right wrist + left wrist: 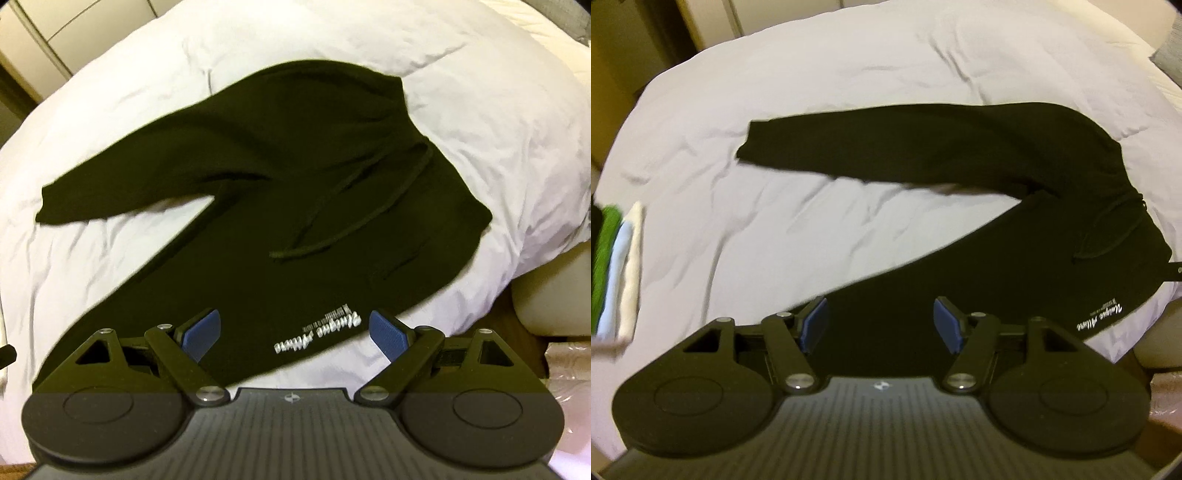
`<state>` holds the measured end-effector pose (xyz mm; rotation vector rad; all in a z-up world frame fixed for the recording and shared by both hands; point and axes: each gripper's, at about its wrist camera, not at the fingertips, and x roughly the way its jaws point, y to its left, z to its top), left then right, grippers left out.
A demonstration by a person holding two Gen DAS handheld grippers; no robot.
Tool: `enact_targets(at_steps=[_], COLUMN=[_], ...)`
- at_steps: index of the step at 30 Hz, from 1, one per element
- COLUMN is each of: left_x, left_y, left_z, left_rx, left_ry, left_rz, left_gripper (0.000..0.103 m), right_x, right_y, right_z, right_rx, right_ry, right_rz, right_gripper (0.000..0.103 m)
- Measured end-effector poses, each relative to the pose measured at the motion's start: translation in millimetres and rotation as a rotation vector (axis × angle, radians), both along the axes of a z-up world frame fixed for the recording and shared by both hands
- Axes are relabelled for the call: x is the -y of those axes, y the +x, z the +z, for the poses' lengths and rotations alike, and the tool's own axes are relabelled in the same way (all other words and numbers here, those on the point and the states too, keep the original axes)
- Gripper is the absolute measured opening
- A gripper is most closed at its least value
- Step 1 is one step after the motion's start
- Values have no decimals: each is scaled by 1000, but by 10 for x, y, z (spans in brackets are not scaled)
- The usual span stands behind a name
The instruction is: Fold clothes
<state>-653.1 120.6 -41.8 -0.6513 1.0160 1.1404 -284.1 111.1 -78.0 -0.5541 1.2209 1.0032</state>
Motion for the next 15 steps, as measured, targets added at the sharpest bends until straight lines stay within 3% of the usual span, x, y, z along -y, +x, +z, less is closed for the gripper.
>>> enact_targets(at_steps=[8,15], left_x=[-416,-721], left_y=[195,516], left_z=[-195,-462], left_rx=[27,26], left_ry=[-43,-83], left_rz=[-53,-44], left_gripper=[60,64], right_x=[-299,-676], right_y=[111,373], right_z=[-123,-312], right_rx=[-25,-45], right_ry=[29,28], right_rz=[-26,53], right_gripper=[90,90])
